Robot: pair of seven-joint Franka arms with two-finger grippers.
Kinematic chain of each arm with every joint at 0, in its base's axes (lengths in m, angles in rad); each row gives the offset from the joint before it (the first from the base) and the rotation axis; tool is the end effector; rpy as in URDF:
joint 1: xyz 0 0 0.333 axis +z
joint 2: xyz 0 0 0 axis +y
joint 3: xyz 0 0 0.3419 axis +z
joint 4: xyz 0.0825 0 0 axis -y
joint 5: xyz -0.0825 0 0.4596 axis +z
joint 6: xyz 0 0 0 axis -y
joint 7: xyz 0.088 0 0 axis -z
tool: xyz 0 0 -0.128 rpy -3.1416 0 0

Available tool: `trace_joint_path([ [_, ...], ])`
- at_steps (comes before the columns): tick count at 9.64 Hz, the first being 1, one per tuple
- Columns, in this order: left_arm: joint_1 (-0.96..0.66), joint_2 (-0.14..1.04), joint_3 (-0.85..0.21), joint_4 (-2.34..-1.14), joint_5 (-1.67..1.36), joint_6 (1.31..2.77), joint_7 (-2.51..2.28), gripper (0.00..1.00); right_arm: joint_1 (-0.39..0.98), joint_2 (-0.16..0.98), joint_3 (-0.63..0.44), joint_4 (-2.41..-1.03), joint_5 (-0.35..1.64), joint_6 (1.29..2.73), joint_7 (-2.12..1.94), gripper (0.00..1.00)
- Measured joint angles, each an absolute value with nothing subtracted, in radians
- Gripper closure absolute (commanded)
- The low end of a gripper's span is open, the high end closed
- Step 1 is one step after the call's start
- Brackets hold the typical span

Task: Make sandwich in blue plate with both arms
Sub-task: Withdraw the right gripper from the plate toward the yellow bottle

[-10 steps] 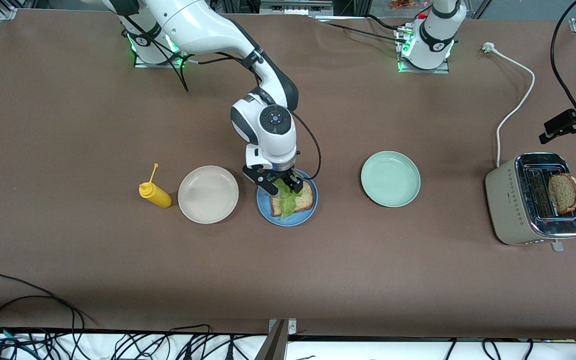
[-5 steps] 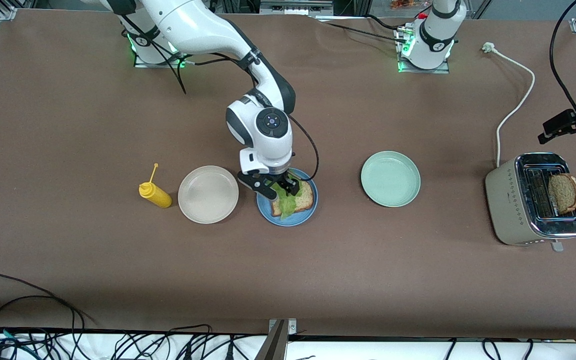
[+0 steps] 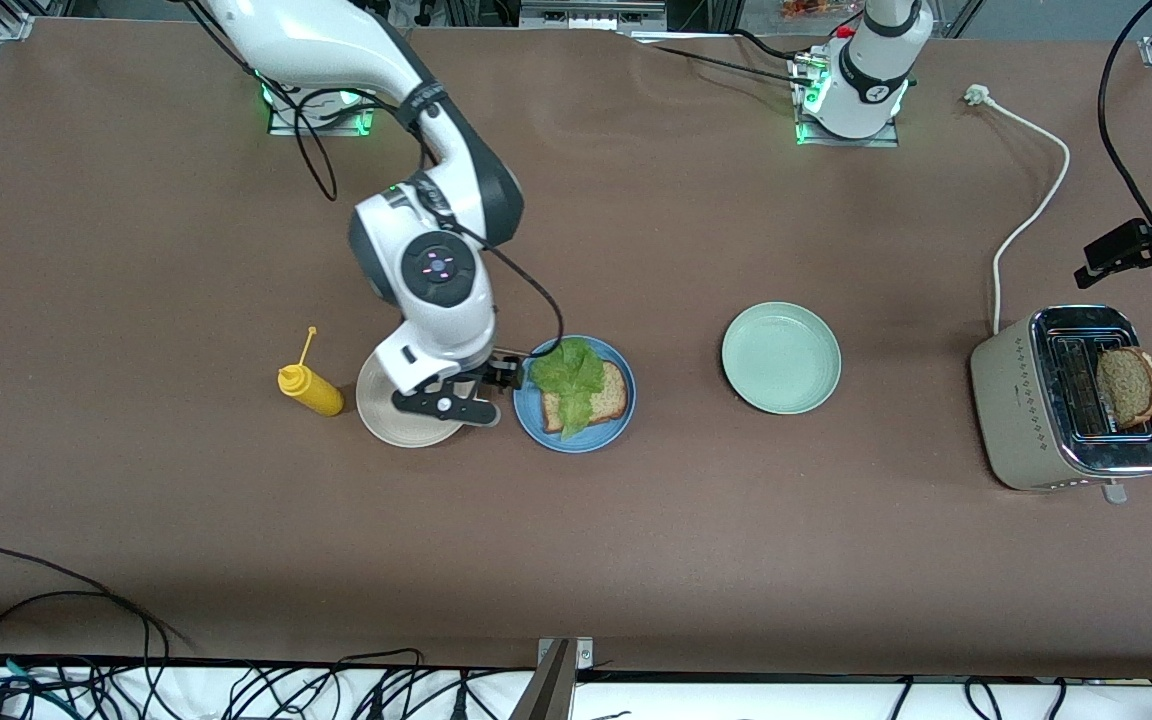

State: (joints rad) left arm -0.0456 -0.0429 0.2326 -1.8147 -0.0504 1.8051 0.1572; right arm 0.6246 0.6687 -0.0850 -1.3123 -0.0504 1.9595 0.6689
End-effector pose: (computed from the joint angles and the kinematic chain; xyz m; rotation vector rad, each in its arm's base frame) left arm 0.6167 0.1133 0.5417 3.0876 0.0628 0.0645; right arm 0.6954 0.4277 0.3144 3.0450 -0.1402 0.0618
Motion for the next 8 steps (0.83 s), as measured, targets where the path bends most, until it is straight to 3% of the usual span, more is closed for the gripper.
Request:
trace_joint_path([
  [8, -0.050, -0.035, 0.231, -1.813, -0.050, 1.805, 0.144, 0.00, 0.342, 0.523, -0.090, -1.312, 0.030, 1.761, -0.112, 0.00],
])
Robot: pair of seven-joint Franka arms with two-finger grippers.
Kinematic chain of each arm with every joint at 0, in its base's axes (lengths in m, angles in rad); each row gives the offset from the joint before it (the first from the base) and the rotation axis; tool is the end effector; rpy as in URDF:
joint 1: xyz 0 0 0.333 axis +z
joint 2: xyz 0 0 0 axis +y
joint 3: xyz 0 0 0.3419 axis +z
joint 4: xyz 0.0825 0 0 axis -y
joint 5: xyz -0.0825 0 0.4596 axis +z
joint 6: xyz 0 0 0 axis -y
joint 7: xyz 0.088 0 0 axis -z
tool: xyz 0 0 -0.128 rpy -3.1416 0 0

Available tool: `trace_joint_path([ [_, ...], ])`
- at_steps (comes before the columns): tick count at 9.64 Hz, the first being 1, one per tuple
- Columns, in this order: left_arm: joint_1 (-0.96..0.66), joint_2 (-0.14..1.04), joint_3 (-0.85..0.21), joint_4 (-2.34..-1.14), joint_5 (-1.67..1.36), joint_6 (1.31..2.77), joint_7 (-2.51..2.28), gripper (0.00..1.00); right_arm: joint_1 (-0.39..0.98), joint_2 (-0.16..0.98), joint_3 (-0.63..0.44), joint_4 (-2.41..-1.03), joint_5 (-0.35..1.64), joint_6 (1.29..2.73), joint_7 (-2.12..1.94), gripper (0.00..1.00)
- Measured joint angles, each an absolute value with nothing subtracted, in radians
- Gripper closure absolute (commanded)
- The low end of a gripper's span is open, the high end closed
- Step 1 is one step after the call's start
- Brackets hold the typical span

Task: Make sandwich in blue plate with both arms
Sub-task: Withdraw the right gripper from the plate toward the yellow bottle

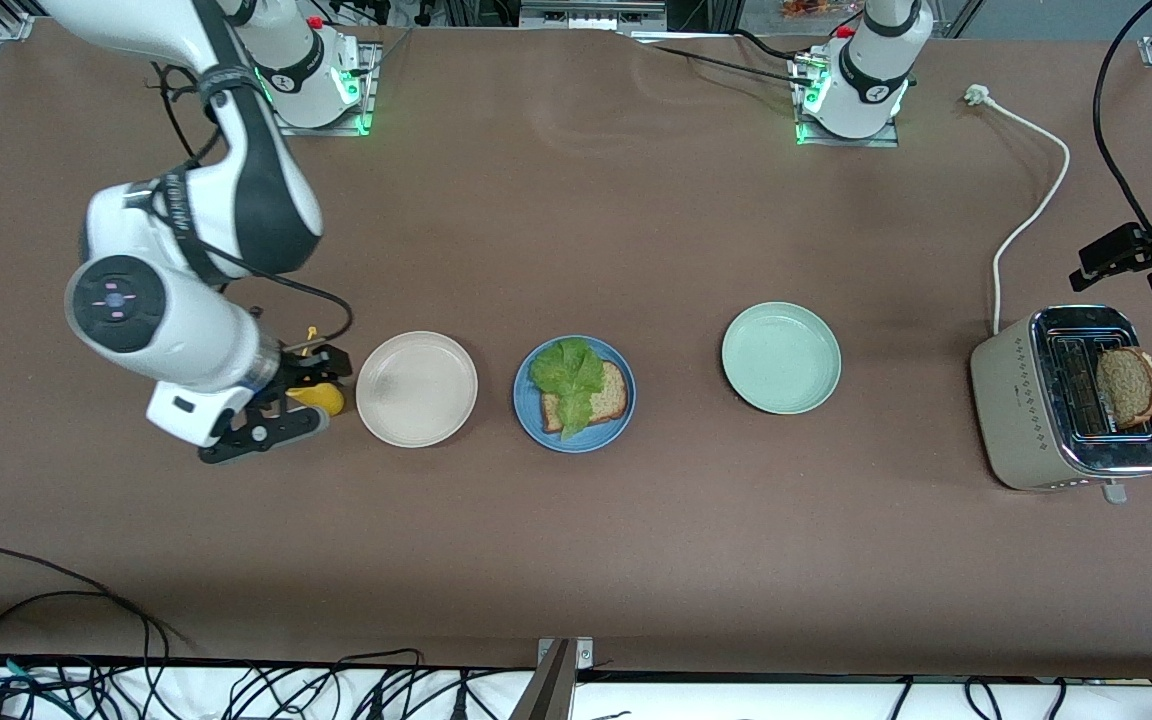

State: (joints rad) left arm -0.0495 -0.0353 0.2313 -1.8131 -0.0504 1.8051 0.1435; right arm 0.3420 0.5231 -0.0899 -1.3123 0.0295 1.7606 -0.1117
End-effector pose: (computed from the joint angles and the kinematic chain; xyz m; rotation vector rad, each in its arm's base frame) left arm 0.6191 0.1101 0.5379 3.0879 0.0762 0.0544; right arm 0.7565 0.2117 0.4144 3.0655 0.5697 -0.1114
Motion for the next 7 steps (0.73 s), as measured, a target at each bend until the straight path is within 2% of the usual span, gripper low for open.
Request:
trace_joint_path([
  [4, -0.049, -0.035, 0.234, -1.807, -0.050, 1.805, 0.143, 0.00, 0.211, 0.490, -0.110, -1.320, 0.159, 1.737, -0.632, 0.00],
  [7, -0.029, -0.035, 0.238, -1.807, -0.021, 1.805, 0.143, 0.00, 0.111, 0.498, -0.108, -1.363, 0.346, 1.735, -0.999, 0.00],
])
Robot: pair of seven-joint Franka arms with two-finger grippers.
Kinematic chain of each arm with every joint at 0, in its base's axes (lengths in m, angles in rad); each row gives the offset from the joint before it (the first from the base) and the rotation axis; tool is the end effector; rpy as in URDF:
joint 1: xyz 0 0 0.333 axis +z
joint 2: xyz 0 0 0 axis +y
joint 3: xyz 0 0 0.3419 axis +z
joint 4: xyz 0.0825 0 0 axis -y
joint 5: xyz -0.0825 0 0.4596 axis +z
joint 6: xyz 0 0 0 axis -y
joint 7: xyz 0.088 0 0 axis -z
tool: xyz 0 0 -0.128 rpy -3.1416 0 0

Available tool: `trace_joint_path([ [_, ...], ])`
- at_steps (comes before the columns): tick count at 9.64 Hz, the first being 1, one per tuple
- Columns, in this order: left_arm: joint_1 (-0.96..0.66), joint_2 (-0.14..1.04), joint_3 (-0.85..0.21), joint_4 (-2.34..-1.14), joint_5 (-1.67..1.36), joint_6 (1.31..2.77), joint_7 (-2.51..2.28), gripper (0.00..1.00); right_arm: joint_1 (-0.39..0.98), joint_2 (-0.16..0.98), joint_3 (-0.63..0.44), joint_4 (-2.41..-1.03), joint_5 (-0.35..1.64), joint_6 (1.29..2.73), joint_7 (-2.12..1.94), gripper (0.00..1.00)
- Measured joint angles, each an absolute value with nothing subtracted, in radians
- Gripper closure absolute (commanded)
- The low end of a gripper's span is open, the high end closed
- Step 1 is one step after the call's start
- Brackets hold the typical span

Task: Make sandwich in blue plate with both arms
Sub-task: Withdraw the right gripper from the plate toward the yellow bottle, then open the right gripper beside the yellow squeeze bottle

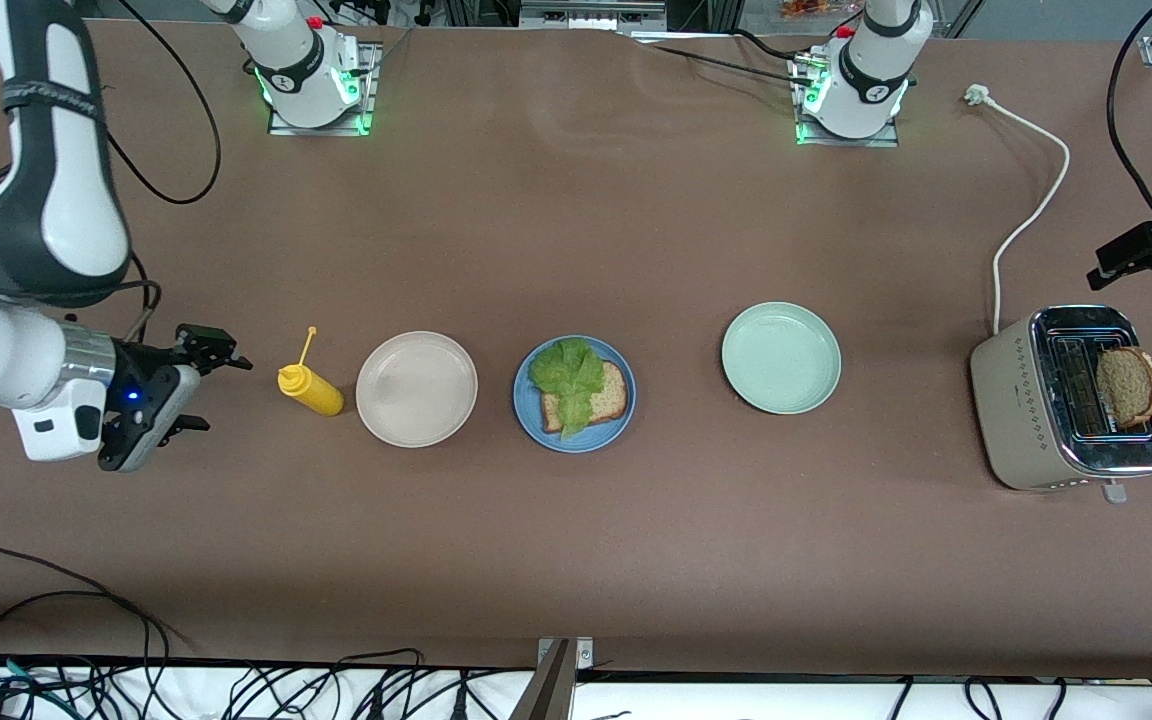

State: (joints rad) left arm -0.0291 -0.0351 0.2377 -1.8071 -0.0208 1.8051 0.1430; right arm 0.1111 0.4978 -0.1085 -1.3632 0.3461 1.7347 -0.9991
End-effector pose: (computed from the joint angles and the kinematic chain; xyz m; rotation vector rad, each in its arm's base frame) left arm 0.6161 0.1299 0.5410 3.1166 0.1093 0.0571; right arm 0.7719 0.0541 0.4097 -2.5295 -1.2747 -0.0412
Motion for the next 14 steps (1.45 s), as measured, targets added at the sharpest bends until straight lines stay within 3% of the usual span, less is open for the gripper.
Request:
trace_joint_path([
  [7, 0.033, 0.030, 0.316, -1.811, 0.001, 1.849, 0.278, 0.00, -0.138, 0.670, -0.046, -1.411, 0.685, 1.664, -1.645, 0.00],
  [14, 0.039, 0.041, 0.271, -1.797, 0.001, 1.866, 0.283, 0.00, -0.251, 0.868, -0.043, -1.418, 0.956, 1.510, -2.215, 0.00],
])
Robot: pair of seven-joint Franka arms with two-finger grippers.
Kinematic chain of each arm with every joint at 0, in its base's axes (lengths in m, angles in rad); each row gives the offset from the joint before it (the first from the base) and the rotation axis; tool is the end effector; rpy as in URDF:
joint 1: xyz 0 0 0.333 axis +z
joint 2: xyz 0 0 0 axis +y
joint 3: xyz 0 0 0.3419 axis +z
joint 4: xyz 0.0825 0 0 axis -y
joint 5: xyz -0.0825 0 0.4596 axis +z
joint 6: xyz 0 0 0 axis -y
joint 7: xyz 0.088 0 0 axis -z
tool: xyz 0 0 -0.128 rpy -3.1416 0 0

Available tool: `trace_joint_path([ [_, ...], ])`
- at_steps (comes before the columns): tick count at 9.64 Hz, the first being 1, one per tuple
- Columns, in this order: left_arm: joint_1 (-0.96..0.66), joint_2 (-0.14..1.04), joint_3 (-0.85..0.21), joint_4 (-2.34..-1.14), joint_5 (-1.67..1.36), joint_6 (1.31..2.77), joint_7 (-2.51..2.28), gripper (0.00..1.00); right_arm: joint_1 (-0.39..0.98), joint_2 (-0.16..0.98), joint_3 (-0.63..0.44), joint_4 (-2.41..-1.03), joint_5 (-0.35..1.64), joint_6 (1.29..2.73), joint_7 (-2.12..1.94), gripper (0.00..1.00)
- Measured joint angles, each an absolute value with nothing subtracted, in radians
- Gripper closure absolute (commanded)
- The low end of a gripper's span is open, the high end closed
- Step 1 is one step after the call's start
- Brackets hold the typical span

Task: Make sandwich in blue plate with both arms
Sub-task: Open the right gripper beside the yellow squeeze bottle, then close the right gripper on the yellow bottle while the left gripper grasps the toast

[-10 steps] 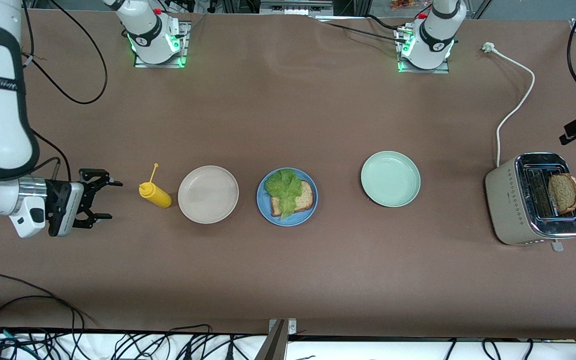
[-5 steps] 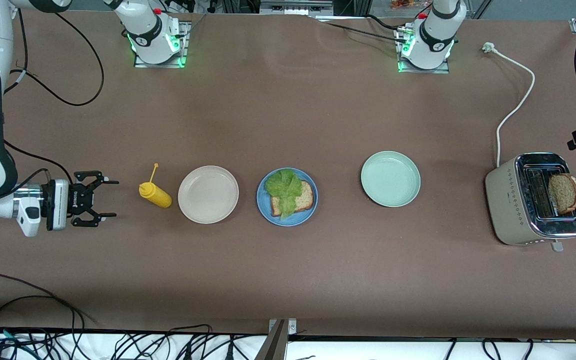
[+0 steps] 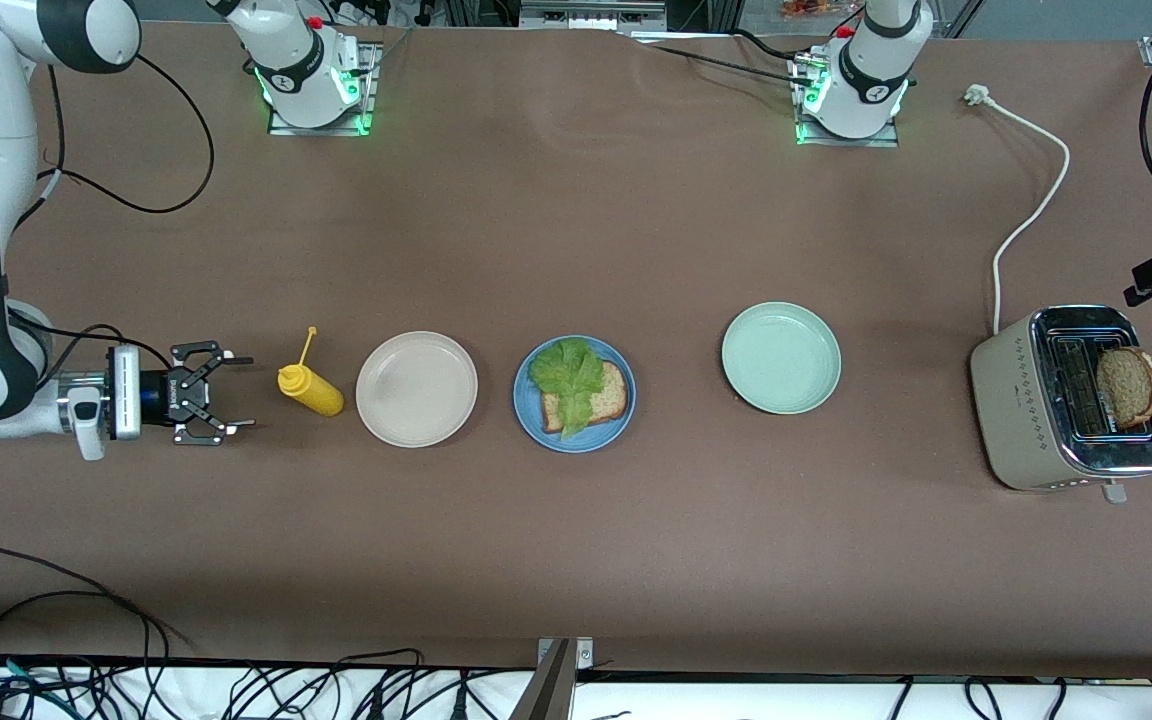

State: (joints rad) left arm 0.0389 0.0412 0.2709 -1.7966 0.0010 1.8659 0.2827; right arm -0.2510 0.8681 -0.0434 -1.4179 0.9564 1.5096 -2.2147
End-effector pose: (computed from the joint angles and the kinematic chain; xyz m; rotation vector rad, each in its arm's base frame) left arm 0.6224 0.1972 0.5050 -3.1210 -0.0413 -0.0387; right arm 0.7256 -0.1014 0.1383 -1.4742 -1.4730 -0.7271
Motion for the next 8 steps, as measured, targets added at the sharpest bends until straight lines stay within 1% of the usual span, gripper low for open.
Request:
trace_joint_path([
  [3, 0.049, 0.048, 0.276, -1.805, 0.001, 1.869, 0.283, 0.00, -0.251, 0.951, -0.039, -1.419, 1.036, 1.502, -2.398, 0.00],
  [5, 0.051, 0.058, 0.288, -1.823, 0.001, 1.896, 0.283, 0.00, -0.250, 0.999, -0.036, -1.418, 1.073, 1.504, -2.475, 0.00],
  [8, 0.052, 0.080, 0.300, -1.842, 0.001, 1.927, 0.283, 0.00, -0.233, 1.033, -0.015, -1.417, 1.112, 1.546, -2.513, 0.00],
])
